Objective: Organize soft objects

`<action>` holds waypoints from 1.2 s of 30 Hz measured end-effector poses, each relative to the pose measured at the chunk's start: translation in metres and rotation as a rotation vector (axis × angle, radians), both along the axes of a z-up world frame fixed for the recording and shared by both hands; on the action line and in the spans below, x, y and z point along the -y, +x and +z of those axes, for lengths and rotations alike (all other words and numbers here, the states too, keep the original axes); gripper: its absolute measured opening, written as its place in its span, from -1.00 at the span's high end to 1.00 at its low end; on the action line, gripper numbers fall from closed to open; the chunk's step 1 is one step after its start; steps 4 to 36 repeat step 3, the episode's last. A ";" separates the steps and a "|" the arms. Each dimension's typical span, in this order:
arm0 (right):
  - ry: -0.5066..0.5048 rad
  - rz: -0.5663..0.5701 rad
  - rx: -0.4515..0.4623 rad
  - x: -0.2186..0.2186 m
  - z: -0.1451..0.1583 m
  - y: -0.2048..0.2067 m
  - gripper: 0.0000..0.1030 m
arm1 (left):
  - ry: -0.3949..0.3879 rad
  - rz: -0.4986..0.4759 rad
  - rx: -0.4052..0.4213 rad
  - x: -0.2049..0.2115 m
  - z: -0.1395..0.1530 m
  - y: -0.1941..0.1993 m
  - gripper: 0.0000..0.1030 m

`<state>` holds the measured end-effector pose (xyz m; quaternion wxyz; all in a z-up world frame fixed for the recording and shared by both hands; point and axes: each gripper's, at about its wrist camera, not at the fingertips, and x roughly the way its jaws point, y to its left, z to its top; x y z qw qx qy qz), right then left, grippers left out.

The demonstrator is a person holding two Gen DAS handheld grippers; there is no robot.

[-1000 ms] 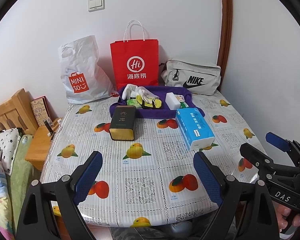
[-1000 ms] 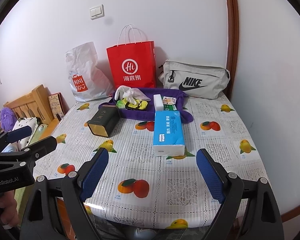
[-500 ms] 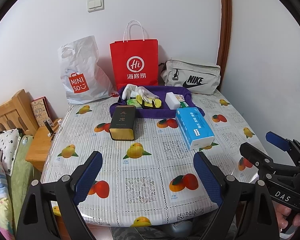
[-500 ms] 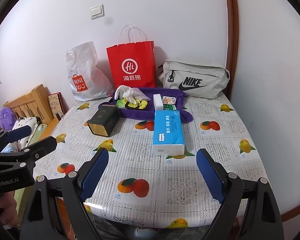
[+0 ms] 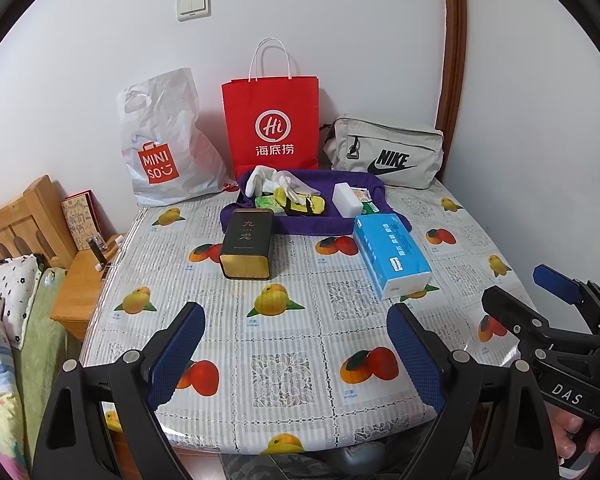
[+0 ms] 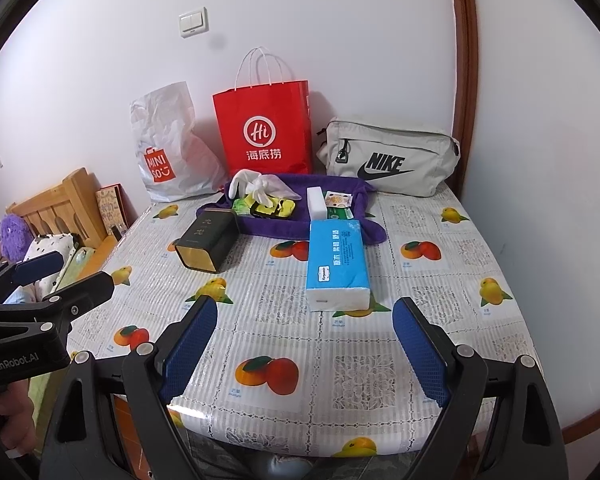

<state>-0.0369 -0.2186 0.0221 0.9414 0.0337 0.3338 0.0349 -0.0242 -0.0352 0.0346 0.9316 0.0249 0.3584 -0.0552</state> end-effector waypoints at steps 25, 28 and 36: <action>-0.005 0.002 -0.003 -0.001 -0.001 0.003 -0.72 | -0.001 0.001 0.003 -0.001 -0.002 0.002 -0.79; -0.005 0.002 -0.003 -0.001 -0.001 0.003 -0.72 | -0.001 0.001 0.003 -0.001 -0.002 0.002 -0.79; -0.005 0.002 -0.003 -0.001 -0.001 0.003 -0.72 | -0.001 0.001 0.003 -0.001 -0.002 0.002 -0.79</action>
